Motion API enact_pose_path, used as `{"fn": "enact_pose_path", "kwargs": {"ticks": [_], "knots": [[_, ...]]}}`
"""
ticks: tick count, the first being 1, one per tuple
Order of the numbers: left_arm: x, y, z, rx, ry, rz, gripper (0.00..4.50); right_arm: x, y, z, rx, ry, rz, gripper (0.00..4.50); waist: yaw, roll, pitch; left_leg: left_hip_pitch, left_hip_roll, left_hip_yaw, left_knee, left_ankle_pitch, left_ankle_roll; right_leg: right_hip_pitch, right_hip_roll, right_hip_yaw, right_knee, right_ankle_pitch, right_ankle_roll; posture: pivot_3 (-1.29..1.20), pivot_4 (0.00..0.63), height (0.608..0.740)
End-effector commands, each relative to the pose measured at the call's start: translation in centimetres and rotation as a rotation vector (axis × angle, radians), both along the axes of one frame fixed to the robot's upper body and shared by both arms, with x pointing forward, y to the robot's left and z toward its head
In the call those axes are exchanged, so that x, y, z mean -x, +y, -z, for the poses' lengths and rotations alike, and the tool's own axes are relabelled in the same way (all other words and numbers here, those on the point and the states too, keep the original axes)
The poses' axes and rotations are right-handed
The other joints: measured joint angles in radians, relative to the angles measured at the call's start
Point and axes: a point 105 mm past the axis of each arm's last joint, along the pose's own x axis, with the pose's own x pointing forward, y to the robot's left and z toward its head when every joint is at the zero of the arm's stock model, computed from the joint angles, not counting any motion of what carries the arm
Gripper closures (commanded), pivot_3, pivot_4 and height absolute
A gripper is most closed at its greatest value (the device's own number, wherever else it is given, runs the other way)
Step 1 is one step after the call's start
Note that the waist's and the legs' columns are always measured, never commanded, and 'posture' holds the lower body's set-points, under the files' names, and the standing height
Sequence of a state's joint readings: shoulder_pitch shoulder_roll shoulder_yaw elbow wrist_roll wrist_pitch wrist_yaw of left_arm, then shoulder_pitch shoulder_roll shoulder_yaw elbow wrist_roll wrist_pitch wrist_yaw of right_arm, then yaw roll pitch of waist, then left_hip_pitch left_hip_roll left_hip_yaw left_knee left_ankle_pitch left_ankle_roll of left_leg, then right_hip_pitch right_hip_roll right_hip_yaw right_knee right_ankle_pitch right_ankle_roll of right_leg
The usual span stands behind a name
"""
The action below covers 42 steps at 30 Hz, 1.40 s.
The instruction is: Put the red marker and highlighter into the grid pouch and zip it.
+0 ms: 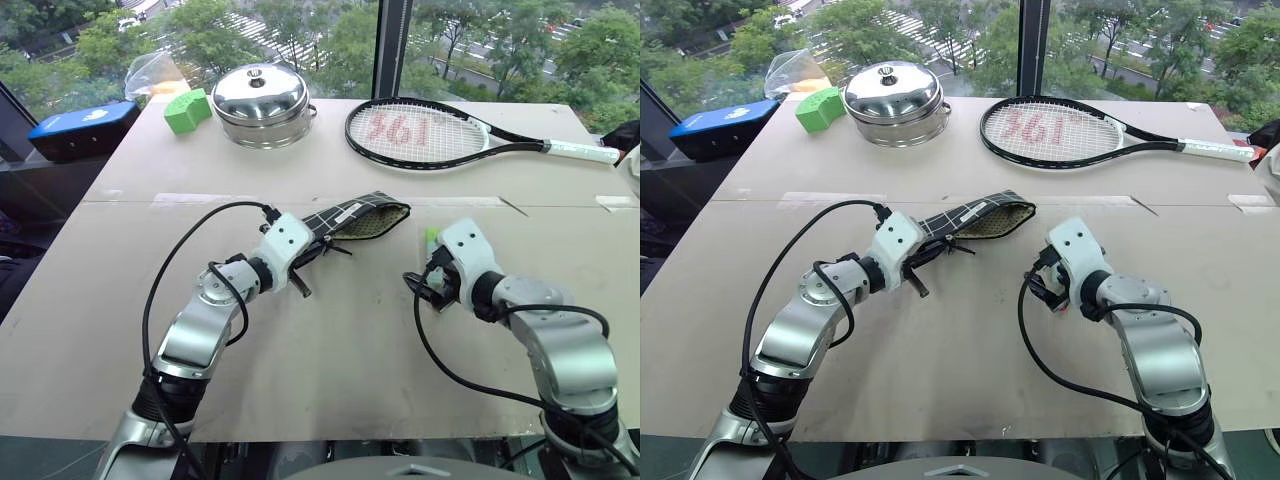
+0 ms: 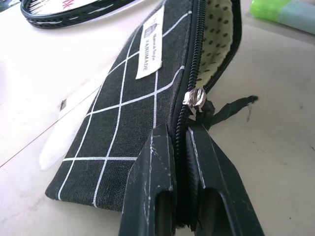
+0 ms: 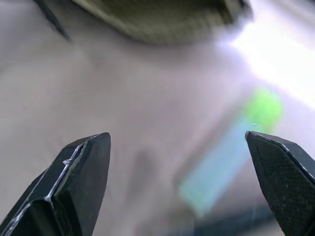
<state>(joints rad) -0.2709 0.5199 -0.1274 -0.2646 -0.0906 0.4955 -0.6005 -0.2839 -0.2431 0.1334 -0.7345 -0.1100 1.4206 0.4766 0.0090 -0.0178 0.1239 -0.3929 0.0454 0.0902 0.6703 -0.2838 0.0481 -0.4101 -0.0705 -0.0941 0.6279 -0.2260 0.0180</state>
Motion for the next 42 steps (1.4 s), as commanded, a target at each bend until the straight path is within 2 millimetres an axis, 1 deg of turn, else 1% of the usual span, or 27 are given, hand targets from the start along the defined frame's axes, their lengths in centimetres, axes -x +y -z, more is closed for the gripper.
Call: {"fn": "enact_pose_path", "kwargs": {"ticks": [1,4,5,6,7,9,12,14,15,17,18,21,24,25,27,36,39,42], "knots": [[-0.3,-0.4,-1.1,0.006,-0.049,0.012,4.5,-1.5,-0.5,0.6,-0.016,0.013,0.155,0.02,-0.002,0.0,0.0,0.0,0.0,0.0,0.0,0.0,0.0,0.0,0.0,0.0,0.0,0.0,0.0,0.0,0.15,0.74],[-0.2,-0.7,-0.8,0.005,-0.052,0.032,4.5,-2.9,-0.5,2.2,-0.027,0.062,0.231,0.02,-0.002,0.0,0.0,0.001,0.0,0.0,0.0,0.001,-0.001,0.0,0.001,-0.001,0.001,0.0,0.0,0.0,0.15,0.74],[-0.1,-0.8,-0.8,0.002,-0.054,0.04,4.5,-3.2,-0.5,2.6,-0.024,0.07,0.246,0.59,0.0,0.0,0.0,0.0,0.0,0.0,0.0,0.001,-0.001,0.0,0.001,-0.001,0.001,0.0,0.0,0.0,0.15,0.74],[0.0,-0.9,-0.8,0.0,-0.057,0.048,4.5,-3.4,-0.5,2.8,-0.032,0.074,0.258,0.87,0.0,0.0,0.0,0.0,-0.001,0.0,0.0,0.001,-0.001,0.0,0.001,-0.001,0.001,0.0,0.0,0.0,0.15,0.74],[0.0,-1.0,-0.8,-0.001,-0.06,0.05,4.5,-3.5,-0.5,2.9,-0.037,0.078,0.259,1.37,0.0,-0.001,-0.001,0.001,-0.001,0.0,0.0,0.001,-0.001,0.0,0.001,-0.001,0.001,0.0,0.0,0.0,0.15,0.74],[0.1,-0.9,-0.8,0.0,-0.063,0.049,4.5,-3.6,-0.5,2.8,-0.038,0.073,0.261,2.37,0.001,-0.001,-0.001,0.001,-0.001,0.0,0.0,0.001,-0.001,0.0,0.001,-0.001,0.001,0.0,0.0,0.0,0.15,0.74],[0.1,-0.8,-0.8,0.004,-0.066,0.039,4.5,-3.6,-1.0,2.0,-0.03,0.04,0.252,3.7,0.004,0.0,0.0,0.0,-0.002,0.0,0.0,0.001,-0.001,0.0,0.0,-0.001,0.001,0.0,0.0,0.0,0.15,0.74],[0.1,-0.7,-0.8,0.007,-0.067,0.03,4.5,-3.5,-1.2,1.2,-0.015,0.011,0.222,3.74,0.005,0.0,0.0,0.0,-0.003,-0.001,0.0,0.001,0.0,0.001,0.0,-0.001,0.001,0.0,0.0,0.0,0.15,0.74],[0.1,-0.7,-0.8,0.01,-0.067,0.027,4.5,-3.2,-1.3,0.5,-0.014,-0.007,0.196,3.74,0.005,0.0,0.0,0.0,-0.003,-0.001,0.0,0.001,0.0,0.001,0.0,-0.001,0.001,0.0,0.0,0.0,0.15,0.74],[0.0,-0.5,-0.8,0.013,-0.069,0.018,4.5,-1.9,-1.6,-1.5,-0.014,-0.027,0.068,3.74,0.004,0.002,0.001,0.0,-0.003,-0.001,0.0,0.001,0.0,0.0,0.0,0.0,0.0,0.0,0.0,0.0,0.15,0.74],[0.0,-0.5,-0.8,0.013,-0.07,0.015,4.5,-1.1,-1.5,-2.2,-0.012,-0.02,0.003,3.74,0.004,0.002,0.001,-0.001,-0.003,-0.001,0.0,0.001,0.0,0.0,0.0,0.0,0.0,0.0,0.0,0.0,0.15,0.74],[-0.2,-0.4,-0.8,0.006,-0.072,0.013,4.5,0.8,-2.0,-3.6,0.036,0.01,-0.15,3.74,0.002,0.002,0.001,-0.001,-0.003,-0.003,0.0,0.001,0.0,0.0,0.0,0.0,0.0,0.0,0.0,0.0,0.15,0.74],[-0.3,-0.5,-0.8,-0.002,-0.074,0.024,4.5,1.4,-1.9,-4.8,0.068,0.033,-0.246,3.74,-0.003,0.001,0.001,0.0,-0.002,-0.005,-0.002,0.0,0.0,0.0,0.001,0.0,-0.001,0.0,0.0,0.0,0.15,0.74],[-0.3,-0.7,-0.8,-0.004,-0.075,0.034,4.5,1.2,-1.7,-5.0,0.068,0.034,-0.259,3.74,-0.004,0.001,0.001,0.0,-0.002,-0.005,-0.002,-0.001,0.003,0.001,0.001,0.0,0.0,0.0,0.0,0.0,0.15,0.74],[-0.1,-1.3,-0.7,-0.005,-0.081,0.06,4.5,0.6,-0.9,-5.1,0.072,0.037,-0.282,3.74,-0.007,0.001,0.001,0.0,-0.002,-0.005,-0.002,-0.002,0.004,0.001,0.001,0.0,0.0,0.0,0.0,0.0,0.15,0.74],[2.0,-3.7,-1.1,-0.006,-0.12,0.196,4.5,-3.0,1.6,-4.1,0.148,0.032,-0.339,3.74,0.002,0.001,0.001,-0.002,-0.004,-0.004,0.0,0.001,0.0,0.0,0.0,0.0,-0.001,0.0,0.0,0.0,0.15,0.74],[3.1,-4.5,-0.7,-0.028,-0.113,0.264,4.5,-4.4,2.7,-4.3,0.155,0.013,-0.355,3.74,0.002,0.001,0.001,-0.002,-0.004,-0.004,0.0,0.001,0.0,0.0,0.0,0.0,-0.001,0.0,0.0,0.0,0.15,0.74],[3.5,-4.9,-0.4,-0.023,-0.1,0.28,4.5,-5.3,4.0,-4.5,0.133,0.006,-0.39,3.74,0.002,0.001,0.001,-0.002,-0.003,-0.004,0.0,0.001,0.0,0.0,0.0,0.0,0.0,0.0,0.0,0.0,0.15,0.74]]}}
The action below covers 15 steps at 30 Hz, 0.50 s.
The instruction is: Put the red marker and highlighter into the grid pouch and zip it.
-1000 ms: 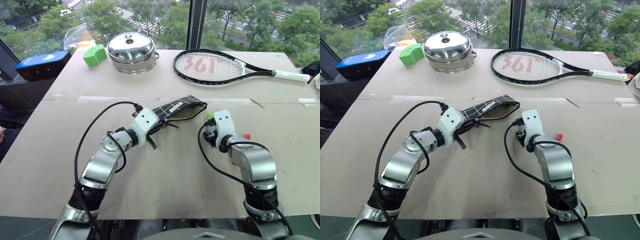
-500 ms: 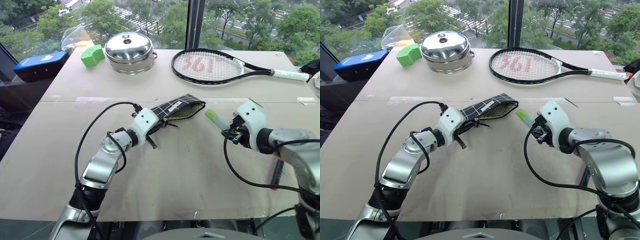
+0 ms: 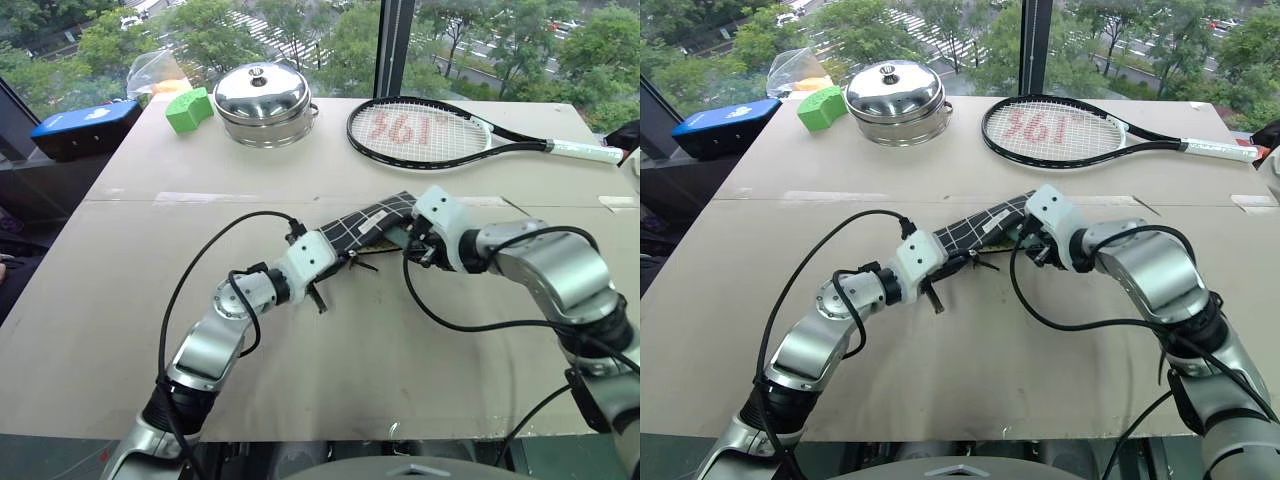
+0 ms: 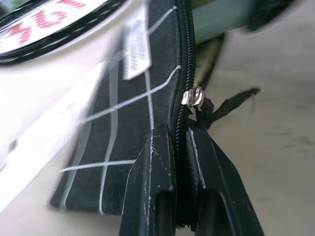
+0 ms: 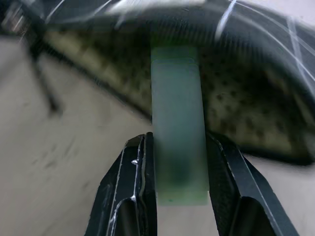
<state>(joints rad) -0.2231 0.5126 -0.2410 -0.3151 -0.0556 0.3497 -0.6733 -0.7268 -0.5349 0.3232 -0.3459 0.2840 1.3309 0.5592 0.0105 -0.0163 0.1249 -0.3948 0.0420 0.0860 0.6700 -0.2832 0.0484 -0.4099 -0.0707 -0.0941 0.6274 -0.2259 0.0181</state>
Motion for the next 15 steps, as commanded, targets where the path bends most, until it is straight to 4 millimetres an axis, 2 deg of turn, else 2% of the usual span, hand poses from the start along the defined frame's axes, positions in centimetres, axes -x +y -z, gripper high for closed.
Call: {"fn": "enact_pose_path", "kwargs": {"ticks": [1,2,3,4,6,7,8,12,14,15], "knots": [[0.8,-1.0,-1.1,0.012,-0.046,0.051,4.5,-1.2,1.5,-1.5,-0.029,-0.072,-0.055,3.24,0.0,0.0,0.0,0.0,0.0,0.0,0.0,0.0,0.0,0.0,0.0,0.0,0.0,0.0,0.0,0.0,0.15,0.74],[0.8,-1.0,-1.0,0.014,-0.042,0.049,4.5,-1.2,1.6,-1.4,-0.027,-0.069,-0.073,2.72,0.001,0.0,0.0,0.0,0.0,0.0,0.0,0.0,0.0,0.0,0.0,0.0,0.0,0.0,0.0,0.0,0.15,0.74],[0.8,-1.1,-1.0,0.018,-0.036,0.049,4.5,-1.4,1.5,-1.4,-0.03,-0.074,-0.067,2.42,0.004,0.0,0.0,0.0,0.0,0.0,0.0,0.0,0.0,0.0,0.0,0.0,0.0,0.0,0.0,0.0,0.15,0.74],[0.8,-1.2,-1.0,0.029,-0.024,0.045,4.5,-1.6,1.3,-1.5,-0.025,-0.086,-0.057,1.88,0.004,0.0,0.0,0.0,0.0,-0.001,0.0,0.0,0.0,0.0,0.0,0.0,0.0,0.0,0.0,0.0,0.15,0.74],[0.7,-1.1,-1.0,0.057,0.012,0.027,4.5,-1.6,0.7,-2.3,-0.037,-0.124,-0.037,0.91,0.004,0.0,0.0,-0.001,0.0,0.0,0.0,0.0,0.0,0.0,0.0,0.0,0.0,0.0,0.0,0.0,0.15,0.74],[0.6,-1.1,-1.0,0.072,0.033,0.014,4.5,-1.2,0.3,-2.8,-0.054,-0.129,-0.036,0.37,0.003,0.0,0.0,-0.001,0.0,0.0,0.0,0.0,0.0,0.0,-0.001,0.0,0.0,0.0,0.0,0.0,0.15,0.74],[0.5,-1.0,-0.9,0.084,0.051,0.001,4.5,-0.6,-0.2,-3.3,-0.072,-0.127,-0.041,0.07,0.004,0.0,0.0,-0.001,0.0,0.0,0.0,0.0,0.0,0.0,-0.001,0.0,0.0,0.0,0.0,0.0,0.15,0.74],[0.0,-0.5,-1.1,0.154,0.129,-0.055,4.5,3.4,-2.9,-4.2,-0.15,-0.077,-0.044,0.07,0.005,-0.001,0.0,-0.002,0.0,-0.003,0.0,0.0,0.0,0.0,-0.001,-0.002,-0.001,0.0,0.0,0.0,0.15,0.74],[-0.4,-0.4,-1.3,0.165,0.138,-0.062,4.5,4.9,-5.5,-4.4,-0.179,-0.083,0.086,0.07,0.007,-0.001,0.0,-0.002,0.0,-0.003,0.0,0.0,0.0,0.001,-0.001,-0.002,-0.001,0.0,0.0,0.0,0.15,0.74],[-0.6,-0.3,-1.3,0.167,0.139,-0.063,4.5,5.5,-7.7,-4.3,-0.186,-0.113,0.21,0.07,0.006,-0.001,-0.001,-0.002,0.0,-0.004,0.0,0.0,0.0,0.001,-0.001,-0.003,-0.001,0.0,0.0,0.0,0.15,0.74]]}}
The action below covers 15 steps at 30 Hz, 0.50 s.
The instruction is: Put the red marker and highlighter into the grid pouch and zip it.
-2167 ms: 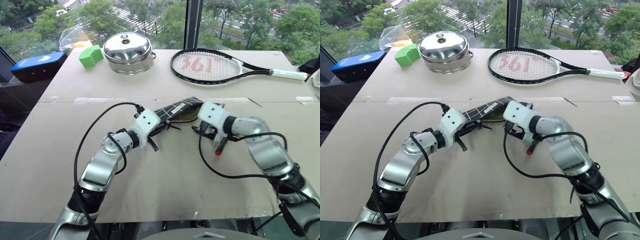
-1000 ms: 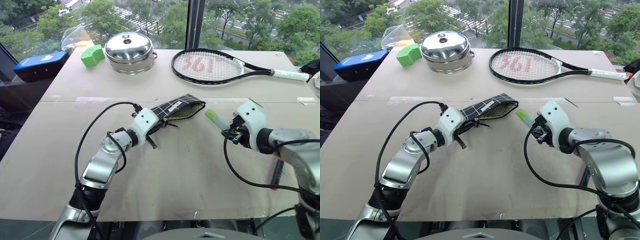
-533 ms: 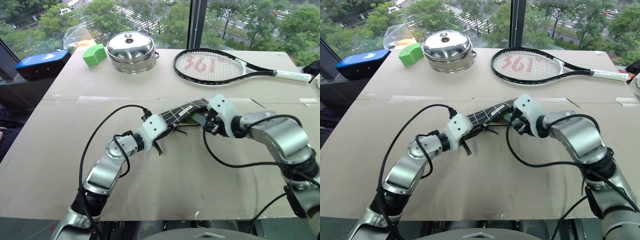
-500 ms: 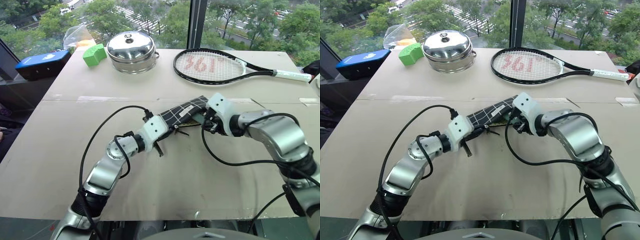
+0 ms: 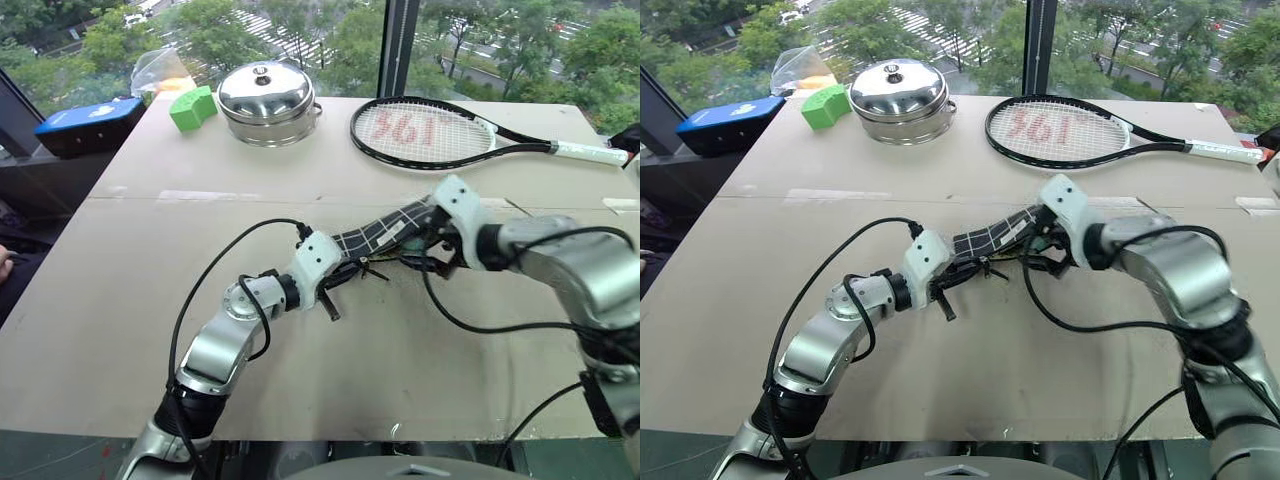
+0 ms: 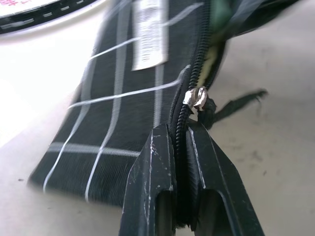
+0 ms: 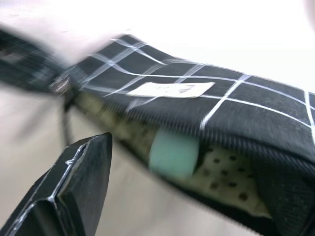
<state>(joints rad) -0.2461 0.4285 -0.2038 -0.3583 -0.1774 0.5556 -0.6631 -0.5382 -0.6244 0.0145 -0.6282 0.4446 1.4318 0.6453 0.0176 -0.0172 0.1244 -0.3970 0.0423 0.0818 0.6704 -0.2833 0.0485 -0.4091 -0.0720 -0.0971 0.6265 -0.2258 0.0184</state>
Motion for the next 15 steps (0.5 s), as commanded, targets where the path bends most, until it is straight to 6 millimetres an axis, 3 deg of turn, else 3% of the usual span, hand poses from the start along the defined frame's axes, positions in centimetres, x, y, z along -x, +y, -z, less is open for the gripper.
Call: {"fn": "enact_pose_path", "kwargs": {"ticks": [1,6,9,15], "knots": [[-0.8,0.9,-0.9,0.012,-0.015,-0.038,4.5,1.8,-5.7,-1.9,-0.029,-0.105,0.308,0.07,0.0,0.0,0.0,0.0,0.0,0.0,0.0,0.0,0.0,0.0,0.0,0.0,0.0,0.0,0.0,0.0,0.15,0.74],[-1.4,0.7,-1.2,0.018,-0.011,-0.022,4.5,5.9,-13.2,0.9,0.055,-0.15,0.812,0.07,-0.001,0.001,-0.001,0.002,0.0,0.0,0.0,-0.001,0.002,0.0,0.001,0.001,0.002,0.0,0.0,0.0,0.15,0.74],[-1.4,0.2,-1.2,0.019,-0.011,0.002,4.5,8.5,-15.5,2.8,0.1,-0.075,0.944,0.07,-0.002,0.001,-0.001,0.002,0.0,0.0,0.0,0.0,0.0,0.0,0.001,0.001,0.002,0.0,0.0,0.0,0.15,0.74],[-1.4,-0.5,-1.0,0.014,-0.018,0.038,4.5,11.8,-19.0,4.3,0.179,-0.019,1.18,0.07,-0.004,0.001,-0.001,0.004,-0.001,0.003,0.0,0.0,0.0,0.001,0.002,0.005,0.002,-0.001,0.001,0.0,0.15,0.74]]}}
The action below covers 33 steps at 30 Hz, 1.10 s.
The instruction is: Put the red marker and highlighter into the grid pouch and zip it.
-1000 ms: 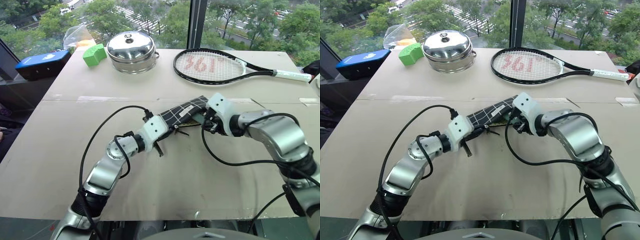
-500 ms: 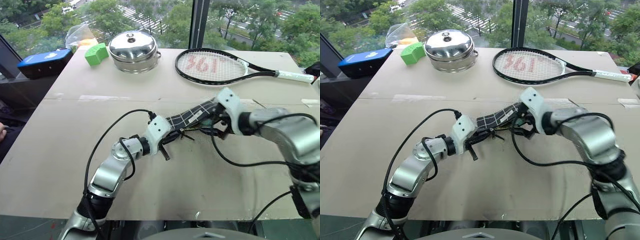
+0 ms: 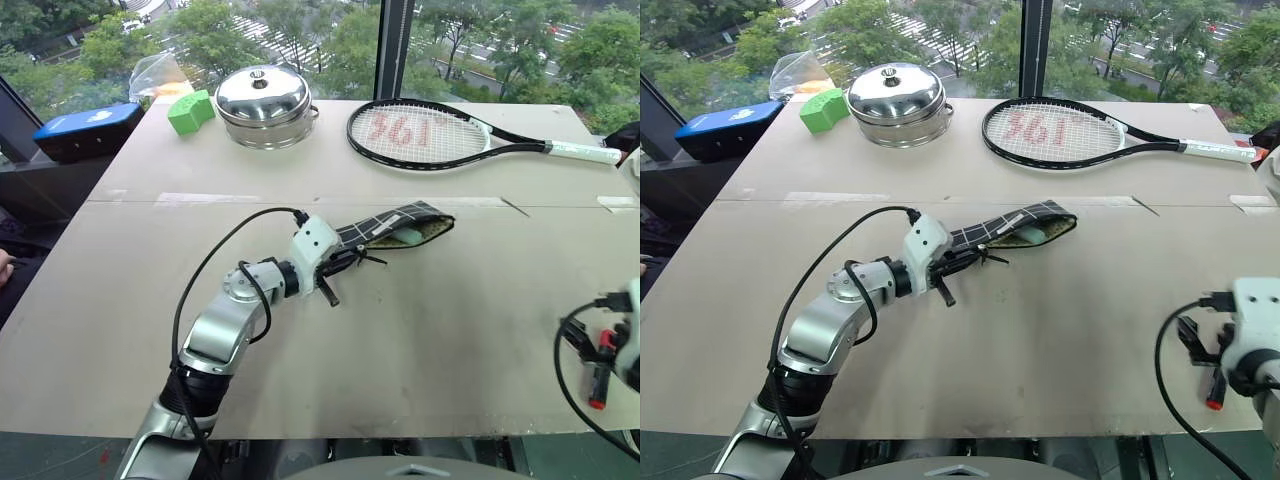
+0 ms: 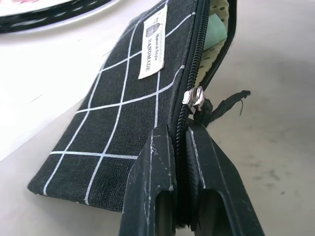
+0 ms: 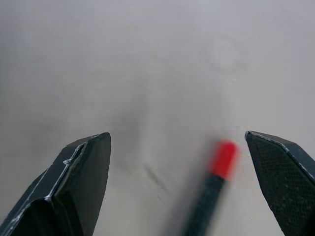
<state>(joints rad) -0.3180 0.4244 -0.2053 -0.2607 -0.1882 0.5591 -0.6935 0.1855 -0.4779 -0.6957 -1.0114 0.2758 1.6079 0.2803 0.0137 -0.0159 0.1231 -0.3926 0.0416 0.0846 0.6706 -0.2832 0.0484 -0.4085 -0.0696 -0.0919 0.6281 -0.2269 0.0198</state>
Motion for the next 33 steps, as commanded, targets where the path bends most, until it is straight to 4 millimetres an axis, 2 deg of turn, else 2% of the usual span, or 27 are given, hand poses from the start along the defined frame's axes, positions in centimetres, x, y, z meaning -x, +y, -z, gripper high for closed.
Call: {"fn": "enact_pose_path", "kwargs": {"ticks": [1,5,9,10,11,12,13,14,15,16,20,21,23,28,30,33], "knots": [[0.0,-0.6,-1.2,0.018,-0.052,0.031,4.5,1.6,-1.3,-0.1,0.032,-0.011,0.119,0.07,0.001,0.0,0.0,0.0,0.0,0.0,0.0,0.0,0.0,0.0,0.0,0.0,0.0,0.0,0.0,0.0,0.15,0.74],[0.2,-0.8,-1.1,0.022,-0.051,0.037,4.5,2.5,-0.1,2.6,-0.133,-0.012,0.208,0.07,0.002,-0.001,-0.001,0.0,0.0,-0.002,-0.001,0.0,0.0,0.0,0.0,-0.001,0.0,0.0,0.0,0.0,0.15,0.74],[0.4,-1.0,-1.1,0.024,-0.05,0.039,4.5,3.0,0.2,5.5,-0.275,0.048,0.281,0.07,0.0,0.0,-0.001,0.0,0.0,-0.001,0.0,0.0,0.0,0.0,0.0,0.0,0.0,0.0,0.0,0.0,0.15,0.74],[0.4,-1.0,-1.1,0.024,-0.051,0.039,4.5,3.1,0.1,5.9,-0.284,0.068,0.287,0.59,0.001,0.0,-0.001,0.0,0.0,-0.001,0.0,-0.001,0.001,0.0,0.0,0.0,0.0,0.0,0.0,0.0,0.15,0.74],[0.4,-1.0,-1.1,0.024,-0.052,0.039,4.5,3.2,-0.1,6.0,-0.279,0.077,0.292,0.89,0.001,-0.001,-0.002,0.0,-0.001,0.0,0.0,-0.001,0.002,0.0,-0.001,0.001,0.0,0.0,0.0,0.0,0.15,0.74],[0.4,-0.9,-1.1,0.024,-0.052,0.037,4.5,3.2,-0.2,6.0,-0.27,0.082,0.291,1.45,0.002,-0.002,-0.002,0.0,-0.001,0.0,0.0,-0.001,0.002,0.0,-0.001,0.001,0.0,0.0,0.0,0.0,0.15,0.74],[0.5,-0.9,-1.1,0.024,-0.052,0.036,4.5,3.2,-0.4,5.9,-0.264,0.083,0.288,1.74,0.002,-0.002,-0.002,0.0,-0.001,0.0,0.0,-0.001,0.002,0.0,-0.001,0.001,0.0,0.0,0.0,0.0,0.15,0.74],[0.5,-0.8,-1.1,0.025,-0.052,0.032,4.5,3.2,-0.4,5.7,-0.264,0.076,0.28,1.82,0.003,-0.002,-0.003,0.0,-0.001,-0.001,0.0,-0.001,0.002,0.0,-0.001,0.0,0.0,0.0,0.0,0.0,0.15,0.74],[0.5,-0.7,-1.1,0.027,-0.049,0.029,4.5,3.2,-0.5,5.4,-0.251,0.076,0.257,2.4,0.003,-0.002,-0.003,0.0,-0.001,-0.001,0.0,-0.001,0.002,0.0,-0.001,0.0,-0.001,0.0,0.0,0.0,0.15,0.74],[0.5,-0.6,-1.0,0.029,-0.047,0.027,4.5,3.1,-0.5,5.0,-0.248,0.068,0.237,2.67,0.003,-0.002,-0.002,-0.001,-0.001,-0.001,0.0,-0.001,0.002,0.0,-0.001,0.0,-0.001,0.0,0.0,0.0,0.15,0.74],[0.5,-0.5,-1.0,0.031,-0.044,0.019,4.5,2.3,-0.1,3.3,-0.268,0.038,0.08,4.32,0.0,-0.001,-0.002,0.0,-0.001,-0.001,-0.001,-0.001,0.002,0.0,0.0,0.001,-0.001,0.0,0.0,0.0,0.15,0.74],[0.4,-0.4,-1.0,0.032,-0.043,0.016,4.5,2.1,0.0,3.0,-0.279,0.025,0.052,4.33,0.0,-0.001,-0.002,0.0,-0.001,-0.001,-0.001,-0.002,0.003,0.0,0.0,0.001,-0.001,0.0,0.0,0.0,0.15,0.74],[0.4,-0.3,-1.0,0.033,-0.042,0.014,4.5,0.8,1.7,1.4,-0.287,0.007,-0.134,4.33,-0.001,-0.001,-0.002,0.001,-0.001,-0.001,-0.001,-0.002,0.004,0.0,0.0,0.001,0.0,0.0,0.0,0.0,0.15,0.74],[-0.1,0.3,-1.4,0.036,-0.043,-0.015,4.5,-2.5,8.7,-2.4,-0.199,0.05,-0.718,4.33,-0.004,-0.001,0.0,0.004,-0.002,-0.001,-0.001,-0.003,0.005,0.001,0.002,0.006,0.0,0.0,0.0,0.0,0.15,0.74],[-0.2,0.4,-1.6,0.032,-0.049,-0.019,4.5,-3.1,10.6,-2.8,-0.096,0.106,-0.896,4.33,0.001,-0.001,0.0,0.005,-0.002,-0.003,-0.001,-0.003,0.005,0.002,0.003,0.005,0.0,0.0,-0.001,0.0,0.15,0.74],[-0.3,0.3,-1.8,0.015,-0.068,-0.015,4.5,-5.3,11.7,-2.7,0.003,0.141,-0.991,4.33,0.005,-0.003,0.001,0.004,-0.002,-0.006,-0.002,-0.003,0.005,0.003,0.003,0.003,-0.002,-0.001,-0.001,0.0,0.15,0.74]]}}
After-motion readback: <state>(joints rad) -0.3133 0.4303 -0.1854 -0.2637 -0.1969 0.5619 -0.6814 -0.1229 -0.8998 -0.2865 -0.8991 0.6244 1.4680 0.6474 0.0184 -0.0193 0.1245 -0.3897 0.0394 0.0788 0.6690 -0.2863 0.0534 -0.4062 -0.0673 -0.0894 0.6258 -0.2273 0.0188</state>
